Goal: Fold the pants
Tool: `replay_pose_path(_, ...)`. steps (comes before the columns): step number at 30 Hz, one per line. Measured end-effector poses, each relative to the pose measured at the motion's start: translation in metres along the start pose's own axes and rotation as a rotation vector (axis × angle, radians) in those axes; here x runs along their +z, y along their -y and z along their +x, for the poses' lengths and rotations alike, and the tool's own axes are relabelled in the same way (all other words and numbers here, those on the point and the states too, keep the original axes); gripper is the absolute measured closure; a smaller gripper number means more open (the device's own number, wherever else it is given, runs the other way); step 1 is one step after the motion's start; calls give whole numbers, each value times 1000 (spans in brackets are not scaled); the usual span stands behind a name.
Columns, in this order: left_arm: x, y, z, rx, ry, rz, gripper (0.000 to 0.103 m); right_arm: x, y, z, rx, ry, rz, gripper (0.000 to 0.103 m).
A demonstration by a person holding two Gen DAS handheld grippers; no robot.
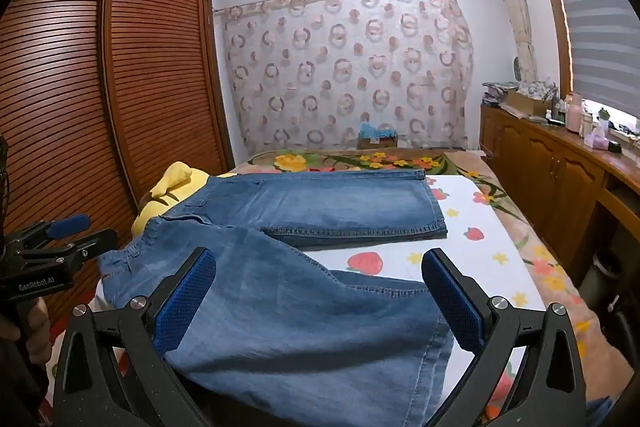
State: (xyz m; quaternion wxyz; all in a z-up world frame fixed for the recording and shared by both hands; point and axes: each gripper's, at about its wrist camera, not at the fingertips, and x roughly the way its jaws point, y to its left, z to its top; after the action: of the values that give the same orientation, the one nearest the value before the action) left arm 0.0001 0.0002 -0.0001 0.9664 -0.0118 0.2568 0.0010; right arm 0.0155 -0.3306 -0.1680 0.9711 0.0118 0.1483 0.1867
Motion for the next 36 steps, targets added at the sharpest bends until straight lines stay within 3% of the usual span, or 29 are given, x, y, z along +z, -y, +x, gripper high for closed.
replay_pose_path(36, 0, 0, 0, 4, 4, 7, 21, 0, -1, 0, -1, -4, 7, 0)
